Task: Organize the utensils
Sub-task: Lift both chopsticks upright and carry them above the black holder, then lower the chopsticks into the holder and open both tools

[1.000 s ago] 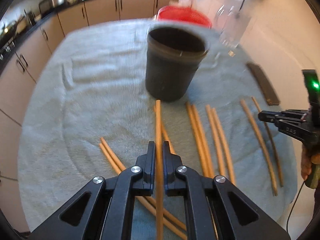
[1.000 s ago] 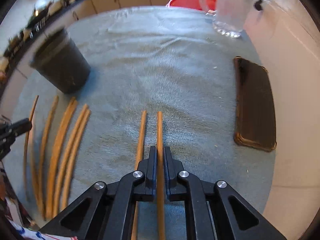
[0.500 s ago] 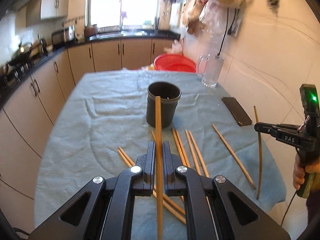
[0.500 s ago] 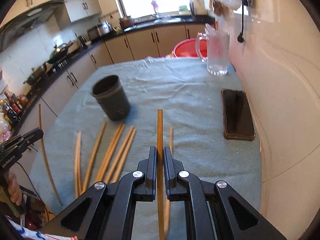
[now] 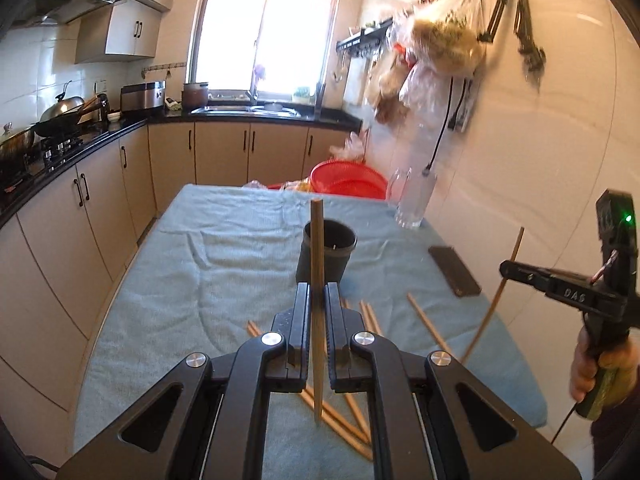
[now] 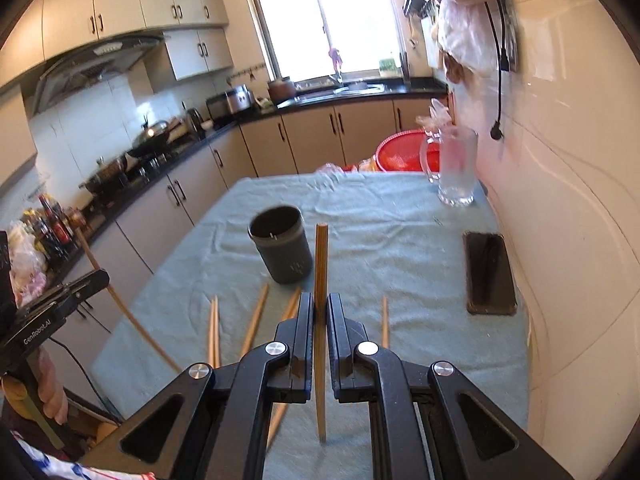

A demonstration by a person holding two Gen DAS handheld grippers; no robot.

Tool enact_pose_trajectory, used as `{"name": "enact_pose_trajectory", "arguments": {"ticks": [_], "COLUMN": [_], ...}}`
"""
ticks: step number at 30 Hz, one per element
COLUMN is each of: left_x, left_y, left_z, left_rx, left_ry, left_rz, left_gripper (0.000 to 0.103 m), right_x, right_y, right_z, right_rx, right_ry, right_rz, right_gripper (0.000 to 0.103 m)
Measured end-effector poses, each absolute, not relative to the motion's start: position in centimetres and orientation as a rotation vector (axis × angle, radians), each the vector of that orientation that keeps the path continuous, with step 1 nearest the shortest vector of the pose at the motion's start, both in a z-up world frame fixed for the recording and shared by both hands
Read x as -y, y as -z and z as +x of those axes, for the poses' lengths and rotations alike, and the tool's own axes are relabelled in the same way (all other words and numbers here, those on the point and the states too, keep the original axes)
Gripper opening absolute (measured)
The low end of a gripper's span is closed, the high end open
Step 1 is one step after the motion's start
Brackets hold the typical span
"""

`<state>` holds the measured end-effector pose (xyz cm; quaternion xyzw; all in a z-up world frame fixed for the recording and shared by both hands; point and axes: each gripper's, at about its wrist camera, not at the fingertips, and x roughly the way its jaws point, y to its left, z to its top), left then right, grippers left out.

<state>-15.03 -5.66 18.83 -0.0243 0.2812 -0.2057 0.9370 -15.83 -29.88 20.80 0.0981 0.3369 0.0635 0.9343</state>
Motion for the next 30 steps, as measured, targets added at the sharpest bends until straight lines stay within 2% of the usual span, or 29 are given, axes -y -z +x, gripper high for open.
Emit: {"name": "enact_pose_trajectory", "arguments": {"ticks": [9,22,30], "left_x": [5.3,8.1,11.2], "left_y": [-21.7,-27.4,-25.7], "left_z": [-11.5,-2.4,4.7], "left_rx": [-0.531,-0.455,-0.503], "left_ry": [0.411,0.407,0.414], "left_rz": [-0.115,-0.181,-0.169], "left_gripper": [0.006,0.006,0.006], "right_x": [29.7,28.5,27.8], "right_y": [-23.1,-30.0,-28.5], "right_z": [-13.2,-5.8,-0.2], "right_rx": [-0.626,-0.463,-0.473], "right_ry": [-0.156,-0.189,-0.2], "right_rz": [0.229,0.257,0.32], "right_gripper": [0.006,0.006,0.007]}}
